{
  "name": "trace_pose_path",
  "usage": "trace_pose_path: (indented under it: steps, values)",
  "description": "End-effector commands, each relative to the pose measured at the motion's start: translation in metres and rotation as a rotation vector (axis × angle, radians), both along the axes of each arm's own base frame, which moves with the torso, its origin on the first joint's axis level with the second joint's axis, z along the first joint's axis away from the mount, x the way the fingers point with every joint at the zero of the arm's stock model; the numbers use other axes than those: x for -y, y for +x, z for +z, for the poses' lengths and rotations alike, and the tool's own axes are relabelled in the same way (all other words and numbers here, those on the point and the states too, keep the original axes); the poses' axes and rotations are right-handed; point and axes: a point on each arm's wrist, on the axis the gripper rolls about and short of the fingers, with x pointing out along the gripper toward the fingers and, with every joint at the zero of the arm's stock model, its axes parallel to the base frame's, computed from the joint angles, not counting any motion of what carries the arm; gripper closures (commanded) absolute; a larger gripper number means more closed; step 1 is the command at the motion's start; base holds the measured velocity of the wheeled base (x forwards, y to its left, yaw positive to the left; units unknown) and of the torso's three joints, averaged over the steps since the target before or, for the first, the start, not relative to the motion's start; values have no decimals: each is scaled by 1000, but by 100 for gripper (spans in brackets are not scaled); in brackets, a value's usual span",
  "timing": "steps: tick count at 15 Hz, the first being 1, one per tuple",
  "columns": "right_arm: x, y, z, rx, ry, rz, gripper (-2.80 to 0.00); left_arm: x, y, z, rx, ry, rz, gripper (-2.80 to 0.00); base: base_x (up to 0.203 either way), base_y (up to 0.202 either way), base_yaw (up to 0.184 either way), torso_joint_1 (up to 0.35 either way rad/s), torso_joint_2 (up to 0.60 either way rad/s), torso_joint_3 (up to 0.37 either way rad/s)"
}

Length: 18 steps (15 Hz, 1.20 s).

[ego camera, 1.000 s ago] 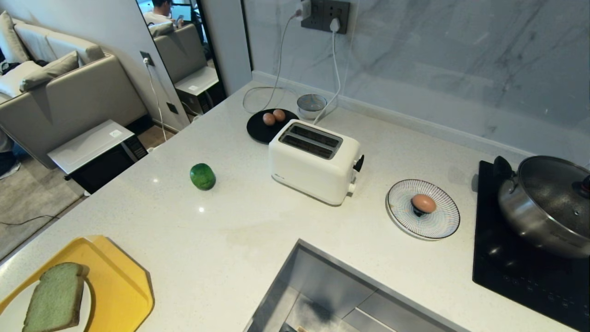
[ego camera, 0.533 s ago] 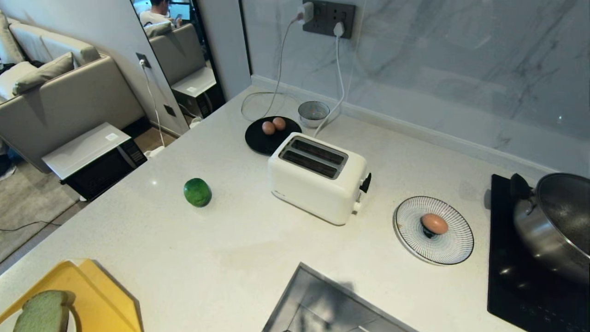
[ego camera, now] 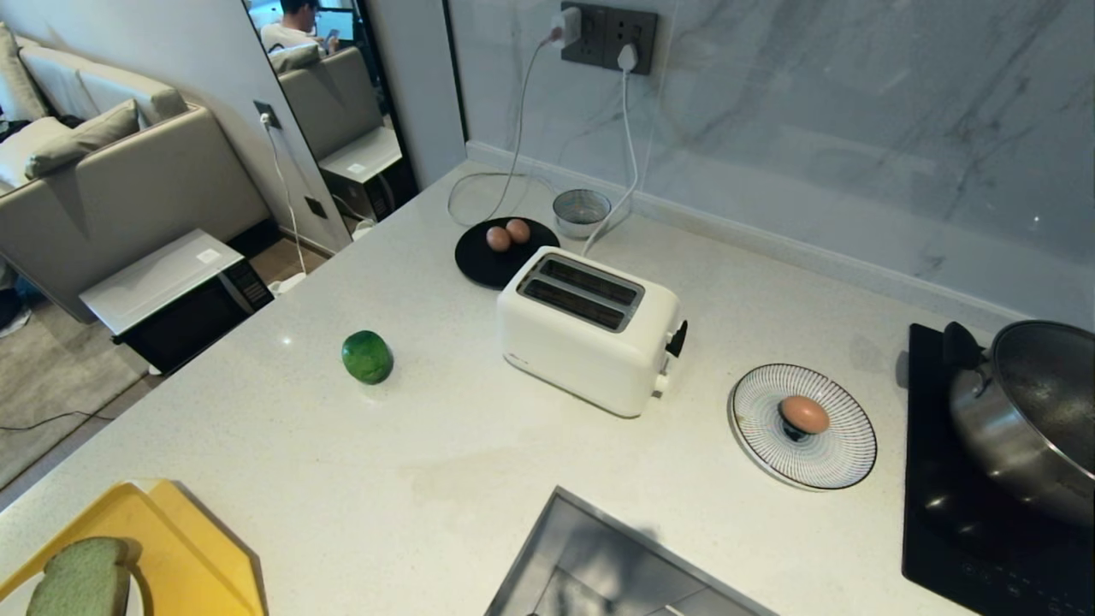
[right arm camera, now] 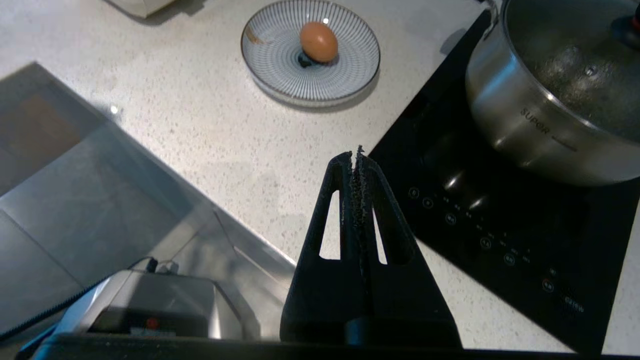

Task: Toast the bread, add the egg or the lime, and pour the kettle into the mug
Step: Pick up the egg

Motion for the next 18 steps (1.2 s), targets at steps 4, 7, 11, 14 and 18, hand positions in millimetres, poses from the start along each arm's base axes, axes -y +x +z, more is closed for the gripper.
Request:
trace_pose_path:
  steps: [4,7,11,14,18]
  values:
    - [0,6,54,-154,6,0,0,0,0,0,0,0,1,0,0,0,0,0,0,0]
    - [0,51,118,-292,32,-2,0,0,0,0,0,0,1,0,0,0,0,0,0,0]
    - [0,127,184,-566,44,-2,0,0,0,0,0,0,2,0,0,0,0,0,0,0]
    - [-3,165,186,-882,-52,52,0,0,0,0,0,0,2,0,0,0,0,0,0,0]
    - [-5,212,168,-1057,-217,176,0,0,0,0,0,0,2,0,0,0,0,0,0,0]
